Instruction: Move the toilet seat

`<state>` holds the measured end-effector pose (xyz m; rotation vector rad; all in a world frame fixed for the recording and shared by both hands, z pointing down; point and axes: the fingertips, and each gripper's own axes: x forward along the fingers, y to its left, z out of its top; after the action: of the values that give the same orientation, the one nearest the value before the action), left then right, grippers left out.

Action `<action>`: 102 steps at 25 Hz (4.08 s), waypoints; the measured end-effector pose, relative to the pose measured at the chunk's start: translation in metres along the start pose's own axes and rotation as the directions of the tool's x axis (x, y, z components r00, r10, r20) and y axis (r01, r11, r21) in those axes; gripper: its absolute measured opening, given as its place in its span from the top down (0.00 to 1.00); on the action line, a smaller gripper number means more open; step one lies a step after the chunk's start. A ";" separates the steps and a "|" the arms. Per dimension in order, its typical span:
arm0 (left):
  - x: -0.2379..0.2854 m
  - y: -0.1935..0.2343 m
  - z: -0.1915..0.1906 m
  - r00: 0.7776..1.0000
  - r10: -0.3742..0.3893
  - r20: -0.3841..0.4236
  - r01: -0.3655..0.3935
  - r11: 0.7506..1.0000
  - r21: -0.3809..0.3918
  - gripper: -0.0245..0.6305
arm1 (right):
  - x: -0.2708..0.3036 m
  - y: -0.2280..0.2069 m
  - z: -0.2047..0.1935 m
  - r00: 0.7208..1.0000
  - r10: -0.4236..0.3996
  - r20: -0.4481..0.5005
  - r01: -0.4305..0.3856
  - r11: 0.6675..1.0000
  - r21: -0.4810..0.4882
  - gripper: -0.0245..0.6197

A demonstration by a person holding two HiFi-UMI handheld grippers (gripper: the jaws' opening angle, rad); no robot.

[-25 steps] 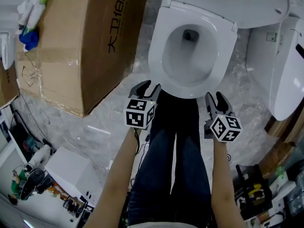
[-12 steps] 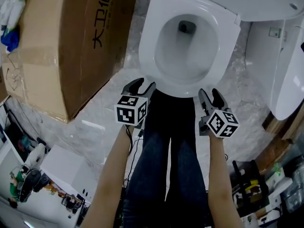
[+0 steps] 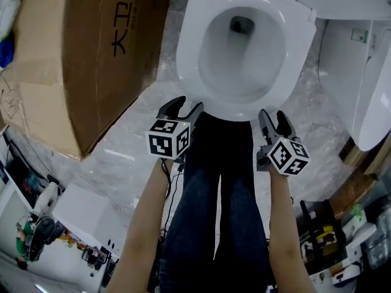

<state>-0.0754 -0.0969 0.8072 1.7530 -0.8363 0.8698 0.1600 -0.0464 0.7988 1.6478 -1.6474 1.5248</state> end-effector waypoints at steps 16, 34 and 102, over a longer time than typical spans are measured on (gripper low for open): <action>0.013 -0.007 -0.005 1.000 -0.023 -0.011 0.023 1.000 0.016 0.62 | 0.025 0.003 -0.012 0.998 0.045 -0.052 -0.043 0.998 0.045 0.50; -0.020 -0.045 -0.018 0.997 -0.062 -0.041 0.064 0.996 0.068 0.62 | 0.000 0.015 0.000 0.999 0.000 -0.053 0.002 0.999 0.033 0.53; -0.193 -0.215 0.155 0.948 -0.170 0.270 0.069 0.936 0.345 0.79 | -0.194 0.119 0.193 0.954 -0.143 0.264 0.150 0.989 -0.003 0.48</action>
<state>0.0358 -0.1522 0.5039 2.2492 -0.7939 0.7036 0.1879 -0.1443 0.5181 1.9824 -1.6193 1.2545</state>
